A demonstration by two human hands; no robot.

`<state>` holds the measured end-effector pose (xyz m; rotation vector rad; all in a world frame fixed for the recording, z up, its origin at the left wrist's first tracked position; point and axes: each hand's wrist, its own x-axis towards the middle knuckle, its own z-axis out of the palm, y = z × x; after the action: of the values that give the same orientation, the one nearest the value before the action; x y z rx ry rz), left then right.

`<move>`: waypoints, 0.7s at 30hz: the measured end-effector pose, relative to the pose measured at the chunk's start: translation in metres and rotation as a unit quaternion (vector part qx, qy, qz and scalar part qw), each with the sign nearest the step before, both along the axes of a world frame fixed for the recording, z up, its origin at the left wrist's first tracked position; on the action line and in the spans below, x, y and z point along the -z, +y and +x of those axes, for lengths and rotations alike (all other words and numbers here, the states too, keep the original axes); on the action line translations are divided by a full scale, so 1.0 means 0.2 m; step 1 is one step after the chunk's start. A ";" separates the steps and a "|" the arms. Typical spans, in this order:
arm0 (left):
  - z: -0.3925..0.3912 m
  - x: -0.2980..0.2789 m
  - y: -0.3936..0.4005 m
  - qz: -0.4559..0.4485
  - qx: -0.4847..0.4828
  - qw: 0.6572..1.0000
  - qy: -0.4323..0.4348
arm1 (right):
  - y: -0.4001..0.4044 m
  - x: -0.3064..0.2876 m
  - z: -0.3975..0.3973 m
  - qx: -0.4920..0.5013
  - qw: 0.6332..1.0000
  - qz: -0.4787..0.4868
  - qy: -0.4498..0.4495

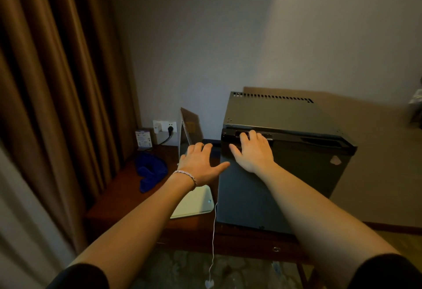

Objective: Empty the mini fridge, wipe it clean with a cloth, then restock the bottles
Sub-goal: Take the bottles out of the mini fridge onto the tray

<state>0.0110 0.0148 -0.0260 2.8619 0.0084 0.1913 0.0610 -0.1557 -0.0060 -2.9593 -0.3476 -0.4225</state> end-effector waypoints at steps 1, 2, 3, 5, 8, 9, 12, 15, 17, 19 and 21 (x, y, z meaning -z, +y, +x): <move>-0.01 0.00 0.00 -0.008 0.002 1.000 0.002 | 0.00 0.00 0.00 -0.001 1.000 -0.001 0.002; -0.02 0.00 0.00 -0.014 0.006 1.000 0.001 | 0.00 0.00 0.00 -0.001 1.000 0.001 0.003; -0.04 0.01 0.01 -0.022 0.010 1.000 0.001 | -0.01 0.00 0.00 -0.002 1.000 0.007 0.007; -0.08 0.01 0.03 -0.031 0.011 0.999 0.005 | -0.02 -0.01 -0.02 -0.004 1.000 0.021 0.017; -0.16 0.02 0.05 -0.025 0.005 0.999 0.020 | -0.03 -0.02 -0.08 -0.015 1.000 0.018 0.005; -0.19 0.02 0.05 -0.025 0.001 0.999 0.024 | -0.04 -0.01 -0.13 -0.019 1.000 0.010 -0.008; -0.27 -0.01 0.04 -0.022 -0.010 0.999 0.023 | -0.12 0.04 -0.28 -0.033 0.999 0.004 -0.042; -0.38 -0.02 -0.01 -0.008 -0.018 1.000 0.012 | -0.25 0.05 -0.42 -0.065 0.997 0.026 -0.040; -0.47 -0.02 -0.08 -0.013 -0.023 0.999 0.022 | -0.34 0.03 -0.54 -0.086 0.994 0.045 -0.040; -0.55 0.00 -0.16 -0.022 -0.018 0.999 0.032 | -0.41 0.02 -0.66 -0.097 0.993 0.058 -0.039; -0.63 0.00 -0.26 -0.026 -0.003 0.999 0.037 | -0.49 0.00 -0.77 -0.103 0.991 0.079 -0.028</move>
<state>-0.1153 -0.0369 -0.0253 2.8148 0.0355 0.0850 -0.0921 -0.2547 -0.0054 -2.7267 -0.5895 -0.4833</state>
